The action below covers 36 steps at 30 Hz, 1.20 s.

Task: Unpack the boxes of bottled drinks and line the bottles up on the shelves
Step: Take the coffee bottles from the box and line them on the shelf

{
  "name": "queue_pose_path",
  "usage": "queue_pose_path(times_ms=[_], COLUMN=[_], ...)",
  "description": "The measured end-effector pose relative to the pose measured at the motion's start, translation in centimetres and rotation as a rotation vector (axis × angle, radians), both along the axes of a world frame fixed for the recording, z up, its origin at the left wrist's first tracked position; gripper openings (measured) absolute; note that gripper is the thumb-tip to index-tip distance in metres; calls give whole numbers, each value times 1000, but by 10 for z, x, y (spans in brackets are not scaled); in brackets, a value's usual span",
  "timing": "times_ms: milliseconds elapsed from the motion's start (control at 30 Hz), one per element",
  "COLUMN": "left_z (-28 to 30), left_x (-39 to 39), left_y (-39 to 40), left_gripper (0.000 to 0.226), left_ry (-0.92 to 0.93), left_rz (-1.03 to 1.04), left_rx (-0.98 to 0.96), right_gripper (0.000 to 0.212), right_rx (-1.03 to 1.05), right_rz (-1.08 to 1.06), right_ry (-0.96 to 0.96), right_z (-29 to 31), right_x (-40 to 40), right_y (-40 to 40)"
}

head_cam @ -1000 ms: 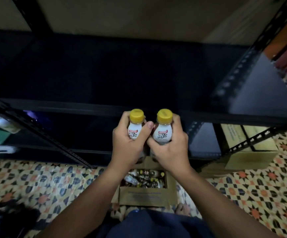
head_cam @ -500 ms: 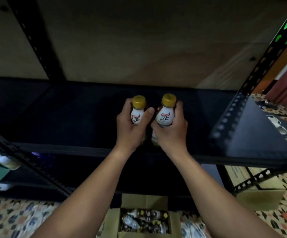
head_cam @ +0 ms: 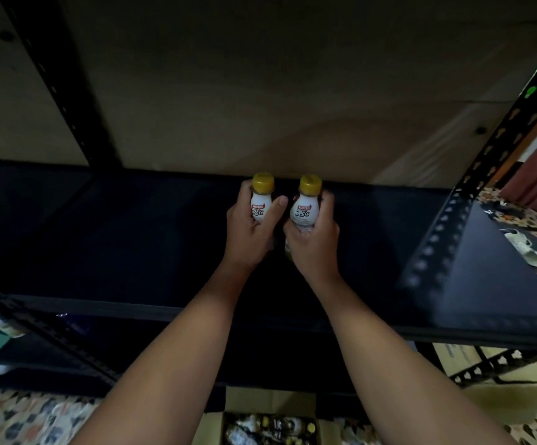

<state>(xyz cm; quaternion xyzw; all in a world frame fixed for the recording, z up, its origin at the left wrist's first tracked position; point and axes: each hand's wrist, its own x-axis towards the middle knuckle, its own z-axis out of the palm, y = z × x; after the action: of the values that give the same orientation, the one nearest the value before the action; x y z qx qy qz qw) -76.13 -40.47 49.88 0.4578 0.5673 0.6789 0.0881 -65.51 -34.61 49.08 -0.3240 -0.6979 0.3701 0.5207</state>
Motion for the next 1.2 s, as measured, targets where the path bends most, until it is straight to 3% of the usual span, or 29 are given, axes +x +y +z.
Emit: queue_pose_path(times_ms=[267, 367, 467, 700, 867, 1100, 1200], left_z=[8, 7, -9, -22, -20, -26, -27], left_x=[1, -6, -22, -17, -8, -17, -16], left_y=[-9, -24, -39, -43, -40, -44, -43], left_gripper=[25, 59, 84, 80, 78, 80, 73], left_ry=[-65, -76, -15, -30, 127, 88, 106], left_rz=[-140, -253, -309, -171, 47, -94, -34], left_rx=[-54, -129, -217, -240, -241, -277, -267], right_gripper=[56, 79, 83, 73, 72, 69, 68], right_rx=[-32, -93, -132, -111, -61, -29, -45], right_rz=[121, 259, 303, 170, 68, 59, 74], right_ry=[-56, -31, -81, -76, -161, -278, -301], right_z=[3, 3, -4, -10, -19, -27, -30], right_x=[12, 29, 40, 46, 41, 36, 37], right_y=[1, 1, 5, -3, -5, -4, -3])
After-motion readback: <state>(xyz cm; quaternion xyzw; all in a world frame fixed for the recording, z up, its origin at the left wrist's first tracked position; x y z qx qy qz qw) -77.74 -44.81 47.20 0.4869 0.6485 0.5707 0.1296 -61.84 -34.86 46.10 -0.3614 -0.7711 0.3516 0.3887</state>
